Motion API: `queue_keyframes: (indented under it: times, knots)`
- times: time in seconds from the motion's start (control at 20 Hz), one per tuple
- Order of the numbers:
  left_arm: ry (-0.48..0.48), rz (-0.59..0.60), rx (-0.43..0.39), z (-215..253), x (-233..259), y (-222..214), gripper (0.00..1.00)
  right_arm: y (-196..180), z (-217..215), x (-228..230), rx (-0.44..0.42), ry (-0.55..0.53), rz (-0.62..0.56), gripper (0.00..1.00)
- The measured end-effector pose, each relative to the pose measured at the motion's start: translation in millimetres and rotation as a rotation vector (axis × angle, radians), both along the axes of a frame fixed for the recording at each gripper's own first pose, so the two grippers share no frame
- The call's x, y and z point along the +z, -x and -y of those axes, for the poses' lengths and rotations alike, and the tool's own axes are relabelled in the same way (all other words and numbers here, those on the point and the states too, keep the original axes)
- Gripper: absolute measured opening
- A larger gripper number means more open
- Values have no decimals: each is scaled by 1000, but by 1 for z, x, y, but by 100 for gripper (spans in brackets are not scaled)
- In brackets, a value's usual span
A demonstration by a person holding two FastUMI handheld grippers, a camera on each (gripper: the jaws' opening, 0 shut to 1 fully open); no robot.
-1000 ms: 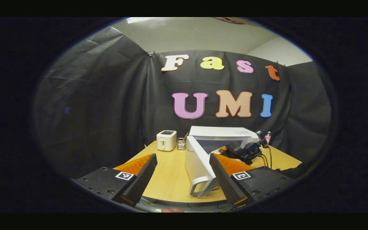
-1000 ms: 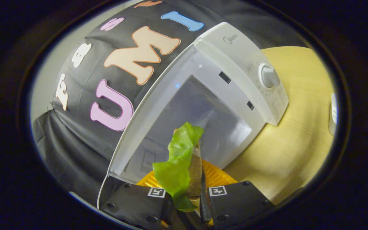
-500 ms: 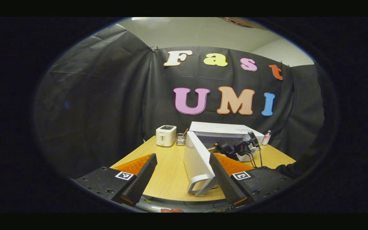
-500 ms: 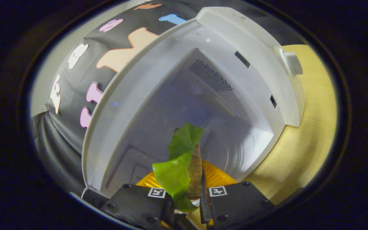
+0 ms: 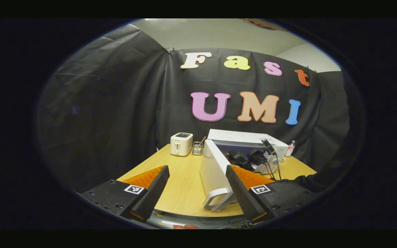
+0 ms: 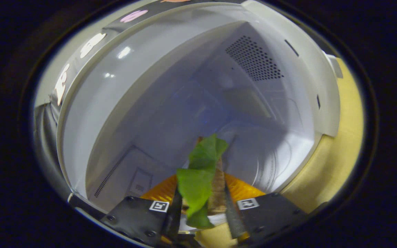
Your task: Open the microwave oven with the left hand, put the food in, and close the microwave oven.
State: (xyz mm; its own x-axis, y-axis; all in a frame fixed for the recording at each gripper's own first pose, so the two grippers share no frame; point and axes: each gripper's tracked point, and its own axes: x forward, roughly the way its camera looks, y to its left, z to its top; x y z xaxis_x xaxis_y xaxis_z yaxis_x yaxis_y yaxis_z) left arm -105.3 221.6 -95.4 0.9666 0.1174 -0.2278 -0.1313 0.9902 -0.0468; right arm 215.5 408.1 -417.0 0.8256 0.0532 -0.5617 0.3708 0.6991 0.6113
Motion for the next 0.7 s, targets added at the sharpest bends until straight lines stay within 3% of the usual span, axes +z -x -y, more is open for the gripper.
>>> queue_keyframes:
  times: [0.1, 0.15, 0.25, 0.5, 0.7]
  knots:
    - [6, 2, 14, -4, 0, 1, 99, -1, 0, -1, 51, 70, 19, 73]
    - [5, 3, 18, -6, -1, 2, 94, -2, 5, -1, 70, 123, 26, 84]
    - [-2, -3, 22, -9, -3, 2, 96, -4, 12, -1, 114, 227, 33, 94]
    - [-36, 13, 24, -12, 5, 4, 94, -12, 20, 12, 239, 416, 62, 100]
    - [-67, 36, 20, -11, 10, 6, 96, -13, 23, 40, 264, 427, 149, 96]
